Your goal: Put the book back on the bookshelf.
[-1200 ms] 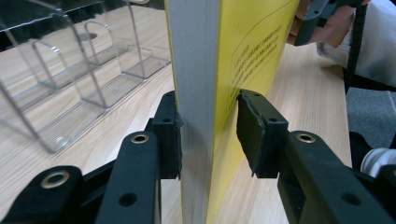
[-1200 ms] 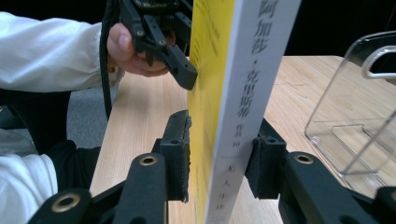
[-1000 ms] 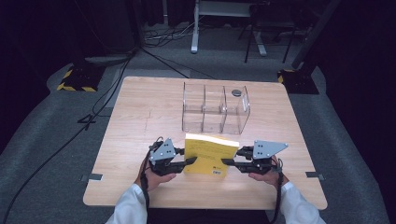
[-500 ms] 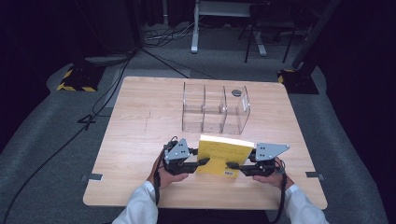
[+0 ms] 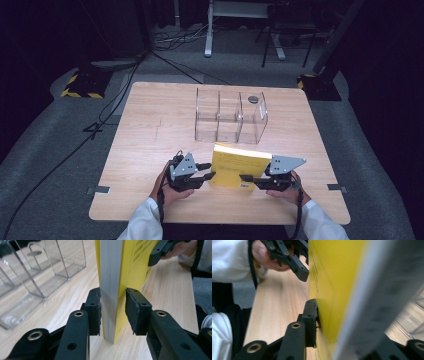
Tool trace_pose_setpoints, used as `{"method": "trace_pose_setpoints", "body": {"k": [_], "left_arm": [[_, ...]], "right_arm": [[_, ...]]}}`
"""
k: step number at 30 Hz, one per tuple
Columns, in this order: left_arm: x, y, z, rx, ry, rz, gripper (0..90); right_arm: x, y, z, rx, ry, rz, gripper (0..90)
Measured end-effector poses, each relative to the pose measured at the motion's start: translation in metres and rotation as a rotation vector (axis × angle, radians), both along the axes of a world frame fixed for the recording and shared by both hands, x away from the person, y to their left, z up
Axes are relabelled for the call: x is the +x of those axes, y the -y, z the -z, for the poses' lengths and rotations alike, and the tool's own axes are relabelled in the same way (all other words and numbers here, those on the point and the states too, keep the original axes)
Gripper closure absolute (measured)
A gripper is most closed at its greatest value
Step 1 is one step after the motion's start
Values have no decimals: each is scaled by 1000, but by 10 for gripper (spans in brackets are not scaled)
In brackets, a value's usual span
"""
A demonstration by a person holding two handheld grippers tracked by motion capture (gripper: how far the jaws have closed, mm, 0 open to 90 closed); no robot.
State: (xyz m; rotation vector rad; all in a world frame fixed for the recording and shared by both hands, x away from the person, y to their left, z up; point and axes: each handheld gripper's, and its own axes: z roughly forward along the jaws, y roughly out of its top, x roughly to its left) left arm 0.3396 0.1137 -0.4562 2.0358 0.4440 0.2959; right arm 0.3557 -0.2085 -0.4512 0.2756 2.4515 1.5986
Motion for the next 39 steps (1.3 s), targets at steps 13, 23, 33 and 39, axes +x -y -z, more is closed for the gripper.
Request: {"method": "trace_pose_setpoints", "body": {"k": [13, 23, 33, 39], "left_arm": [[-6, -21, 9, 90, -16, -140, 479], [-24, -63, 26, 219, -84, -275, 294], [-28, -77, 40, 255, -157, -300, 209], [-29, -73, 44, 290, -153, -316, 192]], "right_arm": [[-1, 0, 3, 26, 9, 43, 760], [8, 13, -2, 37, 4, 158, 761], [13, 26, -8, 70, 10, 226, 761], [14, 29, -10, 68, 25, 278, 761]]}}
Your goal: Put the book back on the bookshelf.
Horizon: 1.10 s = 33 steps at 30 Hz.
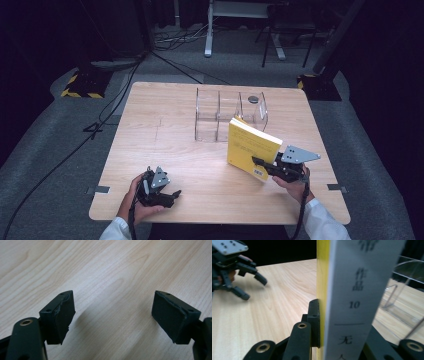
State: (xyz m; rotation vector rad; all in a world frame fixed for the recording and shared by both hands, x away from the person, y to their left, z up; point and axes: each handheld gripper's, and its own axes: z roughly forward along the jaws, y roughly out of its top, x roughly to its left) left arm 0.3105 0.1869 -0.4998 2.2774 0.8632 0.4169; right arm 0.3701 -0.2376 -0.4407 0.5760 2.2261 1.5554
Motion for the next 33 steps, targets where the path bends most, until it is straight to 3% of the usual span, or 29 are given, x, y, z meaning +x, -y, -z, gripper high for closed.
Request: {"method": "trace_pose_setpoints", "body": {"k": [5, 10, 23, 33], "left_arm": [[1, 0, 1, -10, 5, -11, 185], [4, -3, 5, -61, -39, -29, 176], [5, -2, 5, -64, -44, -59, 154], [5, 1, 4, -58, -43, -79, 149]], "right_arm": [[2, 4, -4, 4, 18, 42, 762], [5, 10, -11, 15, 51, 108, 762], [14, 21, -26, 17, 112, 289, 762], [27, 14, -40, 34, 128, 364, 762]]}}
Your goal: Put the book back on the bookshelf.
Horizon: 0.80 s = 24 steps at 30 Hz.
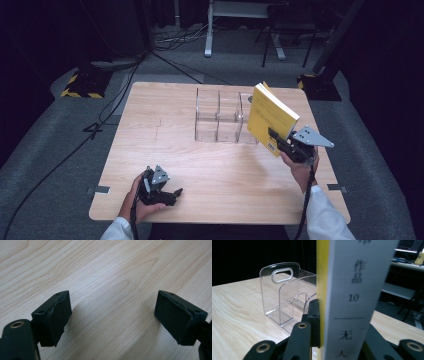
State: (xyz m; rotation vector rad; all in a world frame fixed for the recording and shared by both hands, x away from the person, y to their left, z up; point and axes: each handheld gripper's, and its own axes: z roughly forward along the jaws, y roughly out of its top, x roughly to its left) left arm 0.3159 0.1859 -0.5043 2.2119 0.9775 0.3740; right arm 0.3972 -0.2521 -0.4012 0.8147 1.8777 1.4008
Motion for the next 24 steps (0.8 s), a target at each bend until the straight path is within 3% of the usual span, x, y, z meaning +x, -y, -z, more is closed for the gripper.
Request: {"method": "trace_pose_setpoints", "body": {"k": [11, 24], "left_arm": [[0, 0, 0, -2, 2, -3, 149], [0, 0, 0, -4, 5, -5, 149]], "right_arm": [[25, -20, -12, -4, 12, 66, 762], [61, -44, -10, -25, -10, 138, 762]]}}
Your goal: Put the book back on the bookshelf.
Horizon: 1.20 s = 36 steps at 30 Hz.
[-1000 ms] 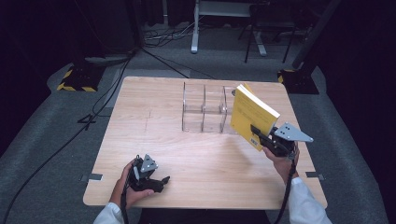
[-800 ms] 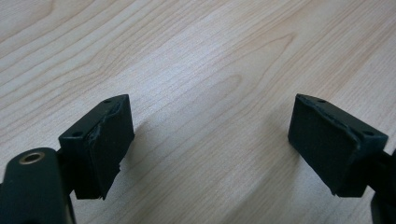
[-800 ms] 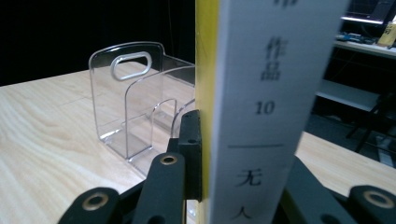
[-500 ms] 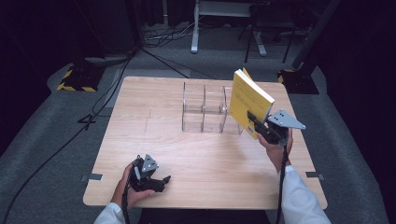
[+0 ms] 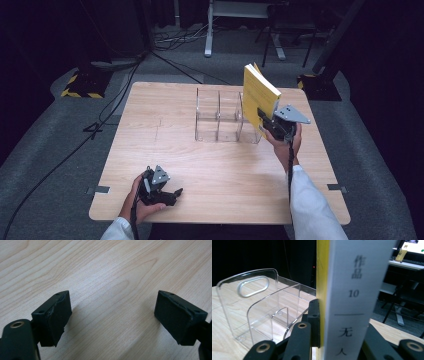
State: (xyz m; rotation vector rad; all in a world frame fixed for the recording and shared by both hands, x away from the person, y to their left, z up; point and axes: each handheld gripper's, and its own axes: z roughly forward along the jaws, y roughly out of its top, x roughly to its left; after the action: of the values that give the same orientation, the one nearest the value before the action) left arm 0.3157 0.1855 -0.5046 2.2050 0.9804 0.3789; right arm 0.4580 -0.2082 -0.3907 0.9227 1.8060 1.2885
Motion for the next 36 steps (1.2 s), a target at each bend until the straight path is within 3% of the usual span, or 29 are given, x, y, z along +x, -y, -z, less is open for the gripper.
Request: {"method": "trace_pose_setpoints", "body": {"k": [10, 18, 36], "left_arm": [[0, 0, 0, 0, 1, 0, 149], [-1, 1, 0, -4, -8, 33, 150], [-2, 3, 0, -8, -7, 53, 150]], "right_arm": [[16, -9, 10, 6, -20, 42, 762], [25, -13, 22, -1, -26, 62, 762], [29, -18, 54, -7, -41, 116, 760]]}}
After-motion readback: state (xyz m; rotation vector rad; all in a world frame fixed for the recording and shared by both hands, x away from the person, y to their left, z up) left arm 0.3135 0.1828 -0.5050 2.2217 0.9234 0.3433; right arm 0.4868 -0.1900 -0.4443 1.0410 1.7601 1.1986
